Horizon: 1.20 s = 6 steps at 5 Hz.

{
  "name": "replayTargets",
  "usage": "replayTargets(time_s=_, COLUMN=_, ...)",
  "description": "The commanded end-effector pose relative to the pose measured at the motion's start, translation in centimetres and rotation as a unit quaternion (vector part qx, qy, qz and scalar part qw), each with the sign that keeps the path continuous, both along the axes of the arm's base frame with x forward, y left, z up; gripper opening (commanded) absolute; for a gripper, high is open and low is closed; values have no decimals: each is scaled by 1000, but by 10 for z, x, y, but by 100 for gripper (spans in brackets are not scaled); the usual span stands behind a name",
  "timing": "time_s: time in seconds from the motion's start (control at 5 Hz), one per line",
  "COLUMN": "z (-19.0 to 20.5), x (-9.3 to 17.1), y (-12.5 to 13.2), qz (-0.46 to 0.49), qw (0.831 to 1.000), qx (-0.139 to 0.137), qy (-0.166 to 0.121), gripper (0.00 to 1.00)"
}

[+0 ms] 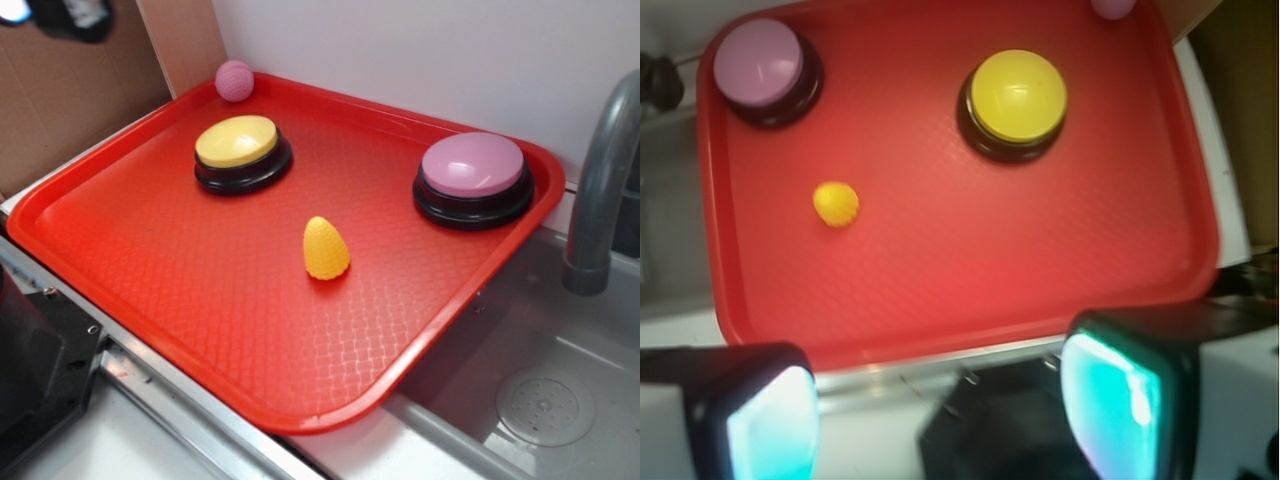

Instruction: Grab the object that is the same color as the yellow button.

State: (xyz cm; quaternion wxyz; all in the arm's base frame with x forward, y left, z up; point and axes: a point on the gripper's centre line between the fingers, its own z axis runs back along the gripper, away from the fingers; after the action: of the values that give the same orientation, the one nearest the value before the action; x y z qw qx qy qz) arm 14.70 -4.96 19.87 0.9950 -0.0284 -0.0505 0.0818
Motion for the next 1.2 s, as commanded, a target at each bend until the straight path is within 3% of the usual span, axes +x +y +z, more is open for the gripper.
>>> replayTargets(time_s=0.0, z=-60, x=49, y=-27, qz=86, qw=995, qx=-37, qy=-41, gripper=100)
replayTargets(time_s=0.4, z=-115, x=81, y=-51, qz=142, qw=989, qx=-40, qy=-19, gripper=100)
replayTargets(time_s=0.6, z=-132, x=85, y=-57, qz=165, qw=986, qx=-9, qy=-5, gripper=100)
replayTargets(time_s=0.8, z=-148, x=86, y=-55, qz=157, qw=988, qx=-9, qy=7, gripper=100)
replayTargets(time_s=1.0, z=-160, x=86, y=-53, qz=163, qw=987, qx=-6, qy=8, gripper=77)
